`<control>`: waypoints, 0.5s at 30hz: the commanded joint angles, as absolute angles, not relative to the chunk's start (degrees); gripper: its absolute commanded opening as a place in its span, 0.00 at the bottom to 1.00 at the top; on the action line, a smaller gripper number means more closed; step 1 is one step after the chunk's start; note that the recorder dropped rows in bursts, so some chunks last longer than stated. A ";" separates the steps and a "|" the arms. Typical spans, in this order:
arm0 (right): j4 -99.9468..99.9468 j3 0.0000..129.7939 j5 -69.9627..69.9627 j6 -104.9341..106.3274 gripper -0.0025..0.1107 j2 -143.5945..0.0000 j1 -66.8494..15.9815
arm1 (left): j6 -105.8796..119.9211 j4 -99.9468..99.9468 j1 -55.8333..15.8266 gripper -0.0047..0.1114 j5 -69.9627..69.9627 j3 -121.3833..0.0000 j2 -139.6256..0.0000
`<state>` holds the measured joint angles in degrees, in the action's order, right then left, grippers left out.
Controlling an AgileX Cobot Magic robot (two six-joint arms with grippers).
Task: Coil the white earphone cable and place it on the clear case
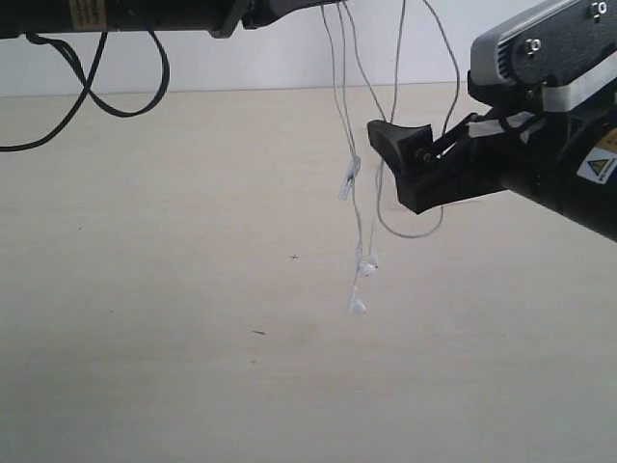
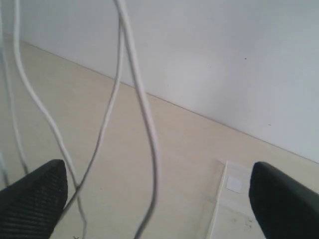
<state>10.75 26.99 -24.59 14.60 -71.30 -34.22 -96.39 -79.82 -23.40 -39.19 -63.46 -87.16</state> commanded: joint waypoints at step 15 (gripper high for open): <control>3.03 26.63 -26.15 10.72 0.85 -72.46 -33.99 | -96.28 -79.48 -23.18 0.04 -40.05 -63.24 -87.28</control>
